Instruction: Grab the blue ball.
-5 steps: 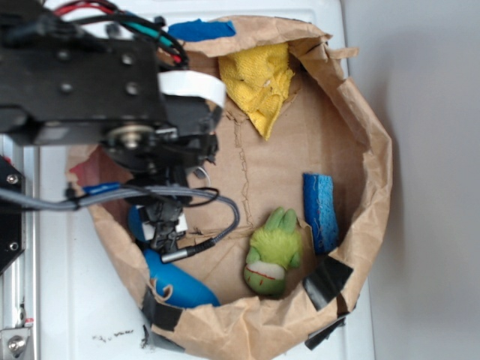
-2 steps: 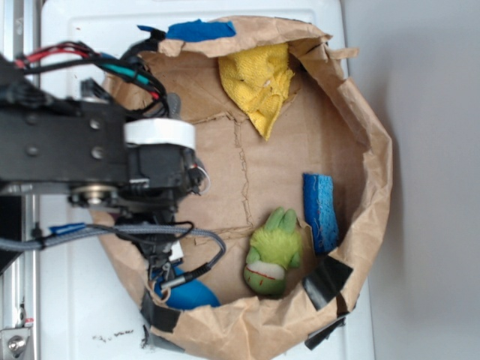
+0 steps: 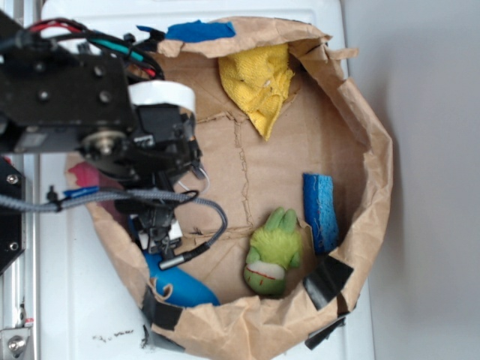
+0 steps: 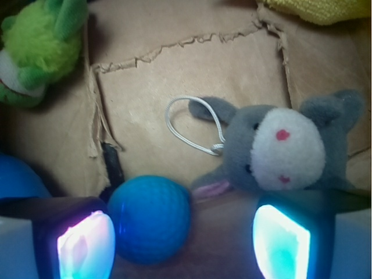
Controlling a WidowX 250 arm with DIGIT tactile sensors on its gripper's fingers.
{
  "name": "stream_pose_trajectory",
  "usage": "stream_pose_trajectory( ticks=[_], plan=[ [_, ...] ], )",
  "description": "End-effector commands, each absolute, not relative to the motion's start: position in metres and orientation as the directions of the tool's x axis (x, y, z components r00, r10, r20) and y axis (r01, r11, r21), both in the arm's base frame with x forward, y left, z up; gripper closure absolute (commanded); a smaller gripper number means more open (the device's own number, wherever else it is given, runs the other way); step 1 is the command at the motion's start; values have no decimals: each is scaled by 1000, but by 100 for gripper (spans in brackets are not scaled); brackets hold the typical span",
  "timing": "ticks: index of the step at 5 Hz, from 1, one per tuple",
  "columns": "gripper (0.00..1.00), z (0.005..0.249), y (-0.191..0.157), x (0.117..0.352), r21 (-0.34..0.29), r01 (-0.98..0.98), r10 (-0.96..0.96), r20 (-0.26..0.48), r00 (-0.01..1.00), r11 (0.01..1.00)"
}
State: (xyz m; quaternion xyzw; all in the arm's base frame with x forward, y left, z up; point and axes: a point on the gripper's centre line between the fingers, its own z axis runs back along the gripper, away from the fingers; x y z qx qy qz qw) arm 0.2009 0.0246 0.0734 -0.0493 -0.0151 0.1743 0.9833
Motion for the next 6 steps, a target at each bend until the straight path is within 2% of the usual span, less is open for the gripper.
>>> stream_pose_trajectory(
  ticks=[1,2,3,5,6],
  plan=[
    [0,82,29,202,-115,-458,465,38,885,882],
    [0,88,15,191,-135,-458,467,40,884,879],
    [0,92,12,194,-139,-479,486,22,874,867],
    [0,77,-4,205,-156,-526,542,93,835,836],
    [0,73,-3,211,-154,-544,561,103,821,825]
  ],
)
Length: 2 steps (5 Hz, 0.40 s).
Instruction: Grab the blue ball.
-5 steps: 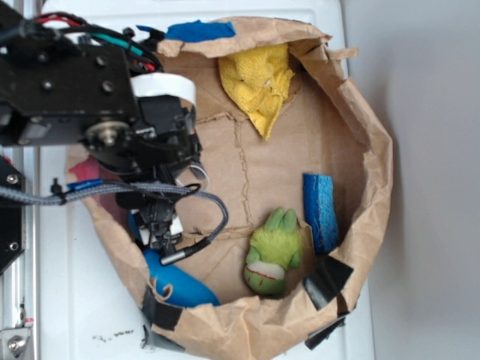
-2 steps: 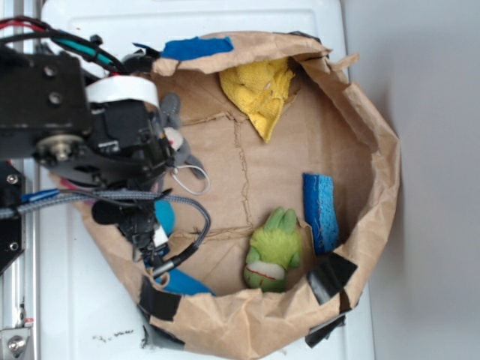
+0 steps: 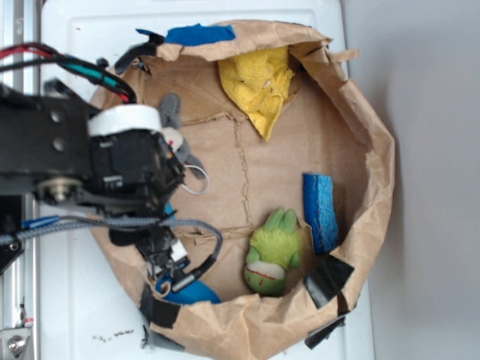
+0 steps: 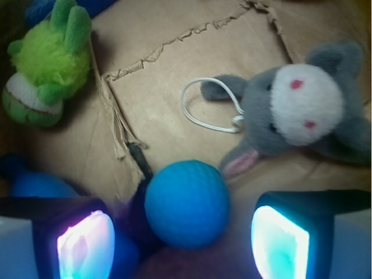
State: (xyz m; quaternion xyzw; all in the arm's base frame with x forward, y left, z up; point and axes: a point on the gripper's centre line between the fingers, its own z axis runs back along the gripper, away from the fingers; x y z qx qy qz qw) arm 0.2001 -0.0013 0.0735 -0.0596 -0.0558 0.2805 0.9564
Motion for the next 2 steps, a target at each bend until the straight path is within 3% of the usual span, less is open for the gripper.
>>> stream_pose_trajectory(
  ticks=[1,2],
  plan=[
    [0,61,6,216,-135,-541,556,121,822,830],
    [0,51,16,218,-109,-539,549,113,828,835]
  ],
)
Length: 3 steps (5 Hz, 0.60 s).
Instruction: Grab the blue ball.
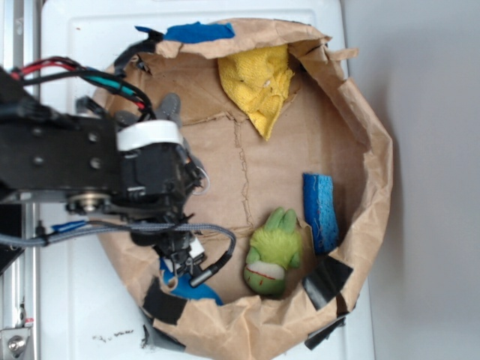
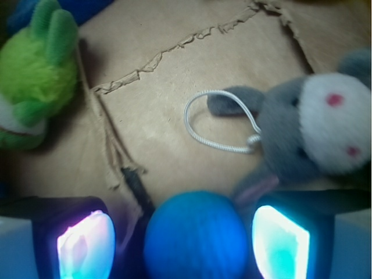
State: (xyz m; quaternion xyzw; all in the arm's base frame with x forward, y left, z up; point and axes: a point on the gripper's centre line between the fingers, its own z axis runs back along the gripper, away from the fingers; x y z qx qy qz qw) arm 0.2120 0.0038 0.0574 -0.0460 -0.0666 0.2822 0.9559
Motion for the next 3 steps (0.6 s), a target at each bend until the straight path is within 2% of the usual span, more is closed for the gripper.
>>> stream_pose_trajectory(
  ticks=[1,2,3],
  plan=[
    [0,42,19,214,-89,-525,533,130,836,846],
    [0,34,20,210,-64,-503,507,145,850,862],
    [0,28,23,191,-35,-436,436,151,887,899]
  ],
)
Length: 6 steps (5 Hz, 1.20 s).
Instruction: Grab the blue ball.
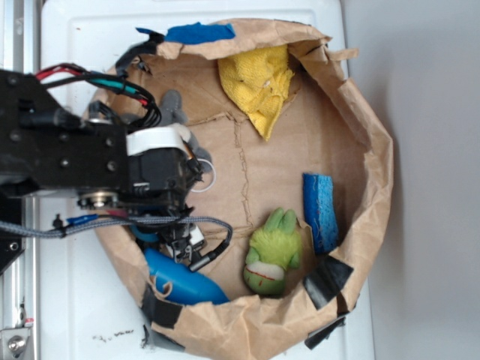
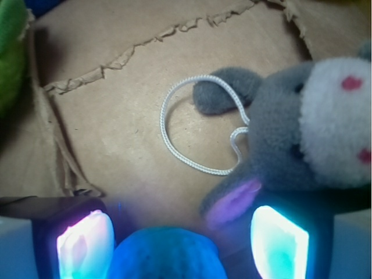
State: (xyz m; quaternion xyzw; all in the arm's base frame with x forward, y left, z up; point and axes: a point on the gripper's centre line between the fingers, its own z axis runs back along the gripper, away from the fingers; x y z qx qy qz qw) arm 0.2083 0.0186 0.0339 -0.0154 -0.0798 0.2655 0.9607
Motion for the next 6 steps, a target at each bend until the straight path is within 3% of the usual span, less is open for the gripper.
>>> stream_pose_trajectory(
  ticks=[1,2,6],
  plan=[
    [0,32,27,173,-26,-399,399,120,909,917],
    [100,39,30,181,-47,-424,426,50,903,904],
    [100,39,27,183,-53,-450,453,53,890,891]
  ],
)
